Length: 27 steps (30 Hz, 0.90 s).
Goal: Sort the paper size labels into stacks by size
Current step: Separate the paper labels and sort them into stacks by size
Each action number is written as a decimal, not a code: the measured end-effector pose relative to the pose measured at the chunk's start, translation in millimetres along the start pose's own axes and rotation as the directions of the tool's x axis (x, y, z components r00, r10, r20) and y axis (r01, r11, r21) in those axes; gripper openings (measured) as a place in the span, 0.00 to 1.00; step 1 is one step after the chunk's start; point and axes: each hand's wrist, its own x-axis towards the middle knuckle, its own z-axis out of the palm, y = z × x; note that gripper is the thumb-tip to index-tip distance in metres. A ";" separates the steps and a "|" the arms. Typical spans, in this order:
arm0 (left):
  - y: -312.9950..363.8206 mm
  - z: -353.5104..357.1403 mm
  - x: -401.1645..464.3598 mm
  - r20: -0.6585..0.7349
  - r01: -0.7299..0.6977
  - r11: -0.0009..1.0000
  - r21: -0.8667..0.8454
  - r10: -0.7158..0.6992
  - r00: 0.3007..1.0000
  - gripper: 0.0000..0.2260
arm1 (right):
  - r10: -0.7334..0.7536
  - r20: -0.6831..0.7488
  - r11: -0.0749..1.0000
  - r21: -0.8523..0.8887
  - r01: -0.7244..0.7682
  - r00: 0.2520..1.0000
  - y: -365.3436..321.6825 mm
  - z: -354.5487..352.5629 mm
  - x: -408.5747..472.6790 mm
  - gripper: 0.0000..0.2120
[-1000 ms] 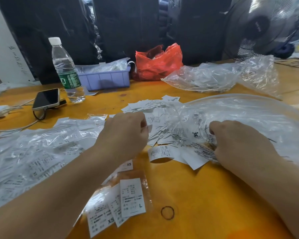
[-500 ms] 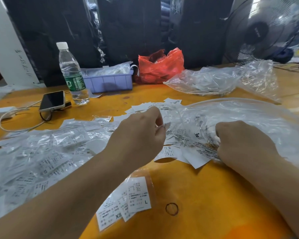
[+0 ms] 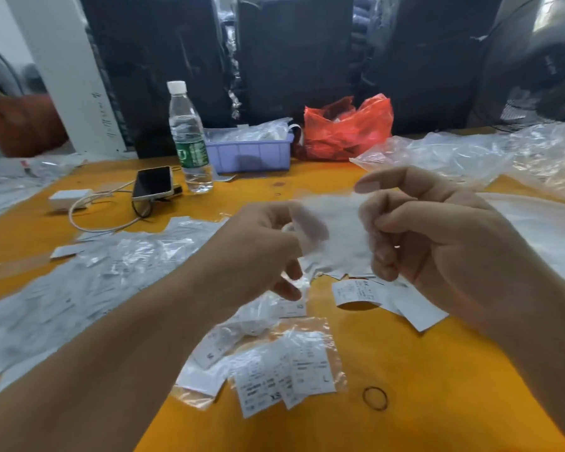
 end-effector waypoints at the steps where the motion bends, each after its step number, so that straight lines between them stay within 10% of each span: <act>1: 0.5 -7.2 -2.7 -0.006 0.024 0.994 -0.109 -0.025 1.000 0.12 | 0.009 0.026 1.000 0.023 -0.009 1.000 2.6 7.9 6.0 0.15; 8: -21.3 -50.2 -11.3 -0.086 0.020 0.864 -0.504 -0.073 0.994 0.27 | 0.110 0.075 0.991 -0.086 -0.104 0.991 20.2 47.9 50.9 0.12; 17: -52.8 -57.2 -12.0 -0.173 -0.029 0.994 -0.102 0.011 0.985 0.06 | 0.211 0.099 0.975 0.048 -0.216 0.973 50.6 43.3 53.2 0.12; 27: -53.5 -45.7 -13.8 -0.119 -0.052 0.998 -0.038 0.047 0.992 0.15 | 0.223 0.133 0.949 -0.258 -0.184 0.966 51.9 42.1 42.7 0.08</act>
